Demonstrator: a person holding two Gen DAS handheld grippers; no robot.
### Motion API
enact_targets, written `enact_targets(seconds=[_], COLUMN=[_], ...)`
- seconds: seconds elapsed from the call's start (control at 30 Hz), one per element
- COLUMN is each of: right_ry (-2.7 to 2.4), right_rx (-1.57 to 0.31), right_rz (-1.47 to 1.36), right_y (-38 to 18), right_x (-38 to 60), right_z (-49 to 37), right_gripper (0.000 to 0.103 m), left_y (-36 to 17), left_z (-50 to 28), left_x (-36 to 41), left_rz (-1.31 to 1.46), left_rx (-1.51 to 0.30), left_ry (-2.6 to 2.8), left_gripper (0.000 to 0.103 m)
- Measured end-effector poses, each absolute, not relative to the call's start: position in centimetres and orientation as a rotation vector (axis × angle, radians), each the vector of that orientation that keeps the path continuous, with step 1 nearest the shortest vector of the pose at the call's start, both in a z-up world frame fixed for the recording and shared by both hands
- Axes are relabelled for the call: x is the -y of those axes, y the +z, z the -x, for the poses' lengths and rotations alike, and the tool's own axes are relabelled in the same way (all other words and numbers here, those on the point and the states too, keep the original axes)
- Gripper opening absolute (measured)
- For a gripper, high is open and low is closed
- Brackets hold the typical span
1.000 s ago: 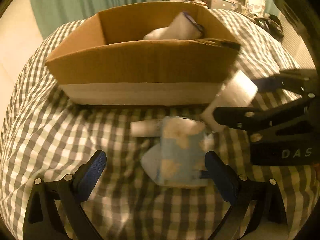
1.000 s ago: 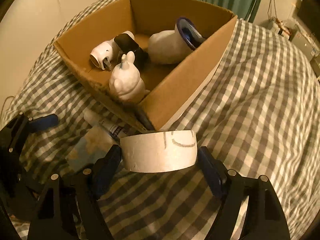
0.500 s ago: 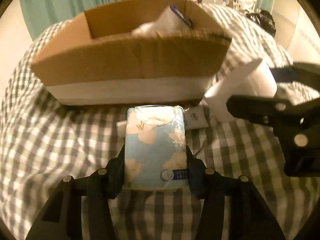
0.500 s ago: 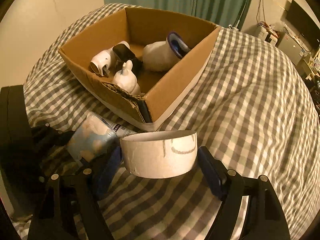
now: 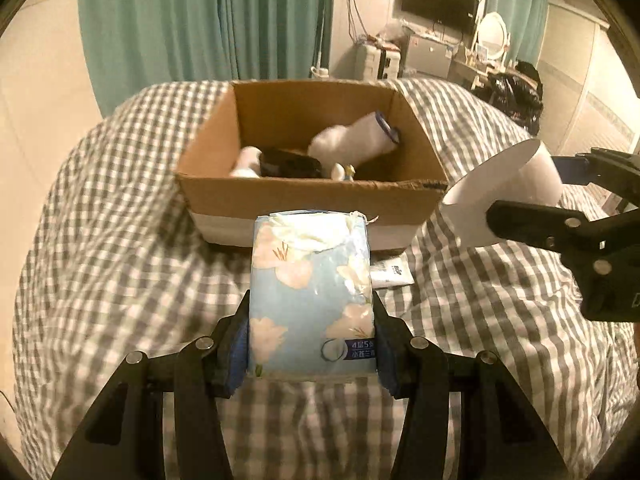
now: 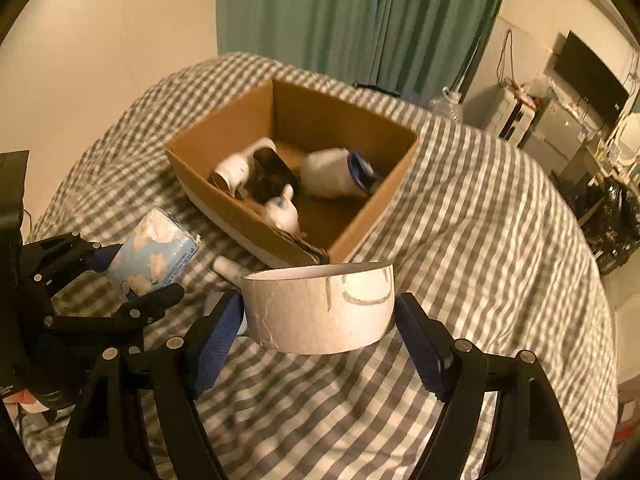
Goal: Organize objects
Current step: 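Carry the tape roll and tissue pack into the box and release both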
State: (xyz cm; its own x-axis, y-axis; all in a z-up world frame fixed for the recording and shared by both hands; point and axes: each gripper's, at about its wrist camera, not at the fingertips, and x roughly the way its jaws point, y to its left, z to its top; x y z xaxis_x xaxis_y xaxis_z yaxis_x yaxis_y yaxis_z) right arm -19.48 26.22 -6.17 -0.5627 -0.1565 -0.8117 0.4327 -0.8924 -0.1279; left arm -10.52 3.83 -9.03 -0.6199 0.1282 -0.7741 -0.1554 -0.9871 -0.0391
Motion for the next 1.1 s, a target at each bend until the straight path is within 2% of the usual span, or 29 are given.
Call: enact_targets(seconds=[0.43,0.63,0.9,1.1], right_ry=[-2.511,-2.5,-2.568,-2.614], right_rx=[-0.498,-0.46,-0.336,-0.229], right_rz=[-1.076,-1.01,-0.997,-1.054], right_y=[0.6,0.8,1.7,0.5], right_x=[-20.2,-19.6,-21.9,-22.1], right_z=[15.0,14.3,17.4,23.1], right_gripper=[0.078,0.078,0.078,0.078], left_y=[-2.6,-1.1,-0.4,-2.6], left_z=[8.2,8.6,14.7,22.5], left_x=[1.6,1.5,-1.9,-2.2], left_rz=[1.149,1.117,1.068,1.093], left_rx=[-0.047,-0.085,-0.181,-0.189], left_ry=[2.822,2.873,2.8,2.685], left_gripper=[0.053,0.053,0.053,0.053])
